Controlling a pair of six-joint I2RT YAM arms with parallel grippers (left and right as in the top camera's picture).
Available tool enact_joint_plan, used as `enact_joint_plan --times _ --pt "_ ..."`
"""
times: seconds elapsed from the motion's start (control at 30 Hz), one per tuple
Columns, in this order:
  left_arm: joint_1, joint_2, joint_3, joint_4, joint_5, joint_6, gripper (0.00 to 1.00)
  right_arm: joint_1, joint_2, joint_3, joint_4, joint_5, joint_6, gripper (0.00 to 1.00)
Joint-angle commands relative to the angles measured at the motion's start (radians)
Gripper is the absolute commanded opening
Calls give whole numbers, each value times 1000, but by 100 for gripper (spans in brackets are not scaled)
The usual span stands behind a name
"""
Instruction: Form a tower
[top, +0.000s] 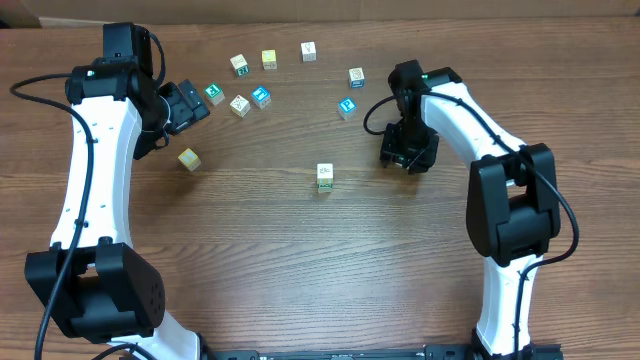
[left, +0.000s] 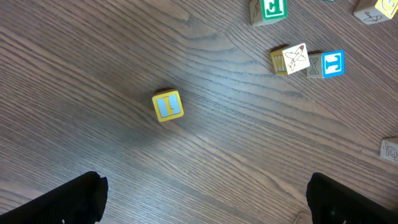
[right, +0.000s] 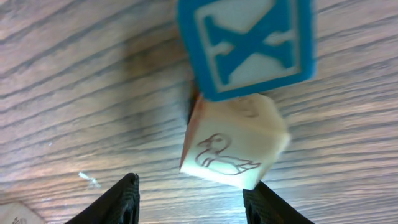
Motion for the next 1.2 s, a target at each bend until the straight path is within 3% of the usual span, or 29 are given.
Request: enact_joint_plan --times 0.0,0.27,0.63,0.83,1.17 --pt "-2 12 0 -2 -7 19 100 24 -16 -6 3 -18 -1 54" --pt "-2 12 0 -2 -7 19 100 16 -16 -6 3 118 59 59" --pt "-2 12 0 -2 -7 19 100 3 -16 -6 52 145 113 57" --pt "-2 12 0 -2 -7 19 99 3 -16 -6 51 145 113 36" --pt "-2 12 0 -2 -7 19 100 6 -16 -6 34 114 43 30"
